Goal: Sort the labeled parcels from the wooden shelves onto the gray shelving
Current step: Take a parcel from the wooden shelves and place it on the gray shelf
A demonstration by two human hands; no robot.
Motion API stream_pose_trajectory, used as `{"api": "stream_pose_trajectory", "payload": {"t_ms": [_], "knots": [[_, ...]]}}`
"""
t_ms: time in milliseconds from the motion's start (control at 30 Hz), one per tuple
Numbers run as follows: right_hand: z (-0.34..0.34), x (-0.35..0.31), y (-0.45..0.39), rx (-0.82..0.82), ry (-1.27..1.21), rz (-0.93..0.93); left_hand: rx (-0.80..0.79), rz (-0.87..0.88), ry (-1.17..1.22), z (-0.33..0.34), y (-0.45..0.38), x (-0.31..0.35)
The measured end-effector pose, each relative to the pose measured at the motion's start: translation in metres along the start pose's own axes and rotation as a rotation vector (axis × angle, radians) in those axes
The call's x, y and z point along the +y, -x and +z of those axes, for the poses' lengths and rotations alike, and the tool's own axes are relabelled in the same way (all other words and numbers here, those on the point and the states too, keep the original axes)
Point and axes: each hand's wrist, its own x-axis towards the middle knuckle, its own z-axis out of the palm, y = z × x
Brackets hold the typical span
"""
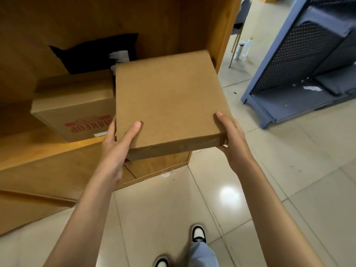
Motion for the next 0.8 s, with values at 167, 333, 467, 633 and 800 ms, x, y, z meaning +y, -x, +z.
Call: {"api": "stream_pose_trajectory", "payload": {"t_ms": [167, 333, 467, 633, 800], "knots": [[0.001, -0.018, 0.072, -0.006, -0.058, 0.023, -0.080, 0.061, -0.022, -0.036, 0.040, 0.025], [0.003, -0.044, 0.129, 0.166, -0.108, -0.090, -0.208, 0.145, -0.084, -0.046, 0.069, 0.052], [0.000, -0.068, 0.160, 0.254, -0.128, -0.141, -0.084, 0.500, -0.335, -0.038, 0.090, 0.069], [-0.021, -0.103, 0.192, 0.330, -0.171, -0.145, -0.100, 1.323, -0.967, -0.008, 0.126, 0.094], [-0.051, -0.130, 0.225, 0.366, -0.136, -0.175, -0.090, 1.567, -1.154, 0.031, 0.154, 0.100]]}}
